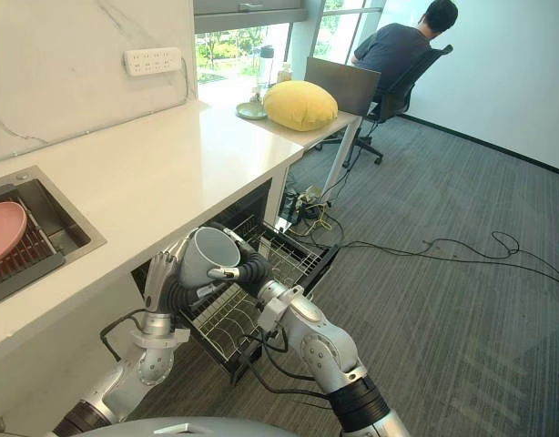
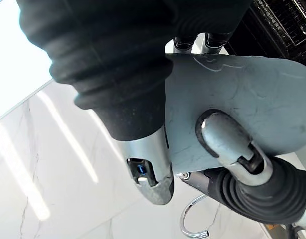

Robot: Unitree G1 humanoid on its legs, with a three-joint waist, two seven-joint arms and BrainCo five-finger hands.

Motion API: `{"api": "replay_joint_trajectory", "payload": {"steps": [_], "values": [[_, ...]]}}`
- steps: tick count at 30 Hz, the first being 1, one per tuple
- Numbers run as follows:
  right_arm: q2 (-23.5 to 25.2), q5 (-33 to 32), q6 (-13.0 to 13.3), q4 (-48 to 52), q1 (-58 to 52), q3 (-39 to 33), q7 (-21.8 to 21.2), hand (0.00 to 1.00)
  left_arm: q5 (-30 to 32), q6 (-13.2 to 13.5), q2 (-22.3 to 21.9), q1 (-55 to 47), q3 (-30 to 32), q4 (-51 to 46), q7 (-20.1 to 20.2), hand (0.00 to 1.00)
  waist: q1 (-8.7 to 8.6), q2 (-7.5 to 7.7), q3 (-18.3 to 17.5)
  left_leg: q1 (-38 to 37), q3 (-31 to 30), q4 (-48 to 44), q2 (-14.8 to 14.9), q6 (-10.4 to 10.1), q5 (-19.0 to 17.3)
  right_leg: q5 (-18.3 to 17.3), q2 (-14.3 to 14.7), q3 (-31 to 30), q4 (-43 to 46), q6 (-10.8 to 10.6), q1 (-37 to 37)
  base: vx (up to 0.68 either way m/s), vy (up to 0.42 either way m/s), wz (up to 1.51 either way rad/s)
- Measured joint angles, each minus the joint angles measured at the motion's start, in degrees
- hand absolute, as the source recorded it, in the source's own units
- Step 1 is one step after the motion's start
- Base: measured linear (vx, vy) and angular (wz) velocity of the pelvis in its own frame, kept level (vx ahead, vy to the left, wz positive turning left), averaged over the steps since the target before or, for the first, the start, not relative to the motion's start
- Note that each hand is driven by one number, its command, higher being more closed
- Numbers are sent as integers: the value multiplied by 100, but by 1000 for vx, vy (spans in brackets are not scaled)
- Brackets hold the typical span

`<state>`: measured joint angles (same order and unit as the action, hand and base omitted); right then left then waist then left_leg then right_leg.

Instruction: Walk over to the sink, pick up the cup, carry it to the dishwasher, place the cup inside the dishwasher, then close the dishwasher door

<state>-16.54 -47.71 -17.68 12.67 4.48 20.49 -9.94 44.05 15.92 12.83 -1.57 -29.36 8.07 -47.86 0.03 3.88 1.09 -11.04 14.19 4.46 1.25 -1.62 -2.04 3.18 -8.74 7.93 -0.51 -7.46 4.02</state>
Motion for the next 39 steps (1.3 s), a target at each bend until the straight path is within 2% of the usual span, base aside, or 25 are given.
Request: {"api": "replay_joint_trajectory", "payload": {"steps": [9, 15, 16, 22, 28, 39], "values": [[-8, 416, 201, 0, 37, 5, -116, 100, -1, 0, -1, 19, 3, -77, 2, 100, 2, 17, -14, -2, 2, 0, 1, 0, 0, 1, 0, -1, 0, 2, 3, 0, 0, 0], [3, 487, 520, 2, 37, 78, -112, 100, -23, -40, -7, 39, 4, -235, 4, 100, -4, 17, -15, -2, 4, 1, 17, -1, -1, 1, 1, 0, 0, 2, 3, 0, 0, 0], [21, 490, 589, 3, 36, 94, -102, 100, -80, -47, -14, 40, 4, -274, 20, 0, -5, 17, -15, -2, 4, 0, 18, -1, -1, 1, 1, -1, -1, 2, 3, 0, 0, 0], [48, 723, 674, 0, 33, 81, 36, 100, -336, -65, -60, 40, -38, -295, 359, 0, -10, 16, -15, -5, 4, 1, 18, -1, 0, 2, 2, 0, 0, 3, 5, 0, 0, 0], [250, 764, 676, -15, -44, -40, 80, 100, -542, -112, -201, 40, -43, -297, 454, 0, -14, 14, -16, -8, -1, 2, 16, -2, 2, 1, 2, 8, 0, 3, 11, 0, 0, 0], [537, 761, 930, -260, -282, -97, 183, 100, -654, -235, -277, 5, -5, -285, 581, 0, -58, -4, -17, -13, -28, 40, 1, 2, 33, -2, 1, 51, 8, 7, 19, 0, 0, 0]]}}
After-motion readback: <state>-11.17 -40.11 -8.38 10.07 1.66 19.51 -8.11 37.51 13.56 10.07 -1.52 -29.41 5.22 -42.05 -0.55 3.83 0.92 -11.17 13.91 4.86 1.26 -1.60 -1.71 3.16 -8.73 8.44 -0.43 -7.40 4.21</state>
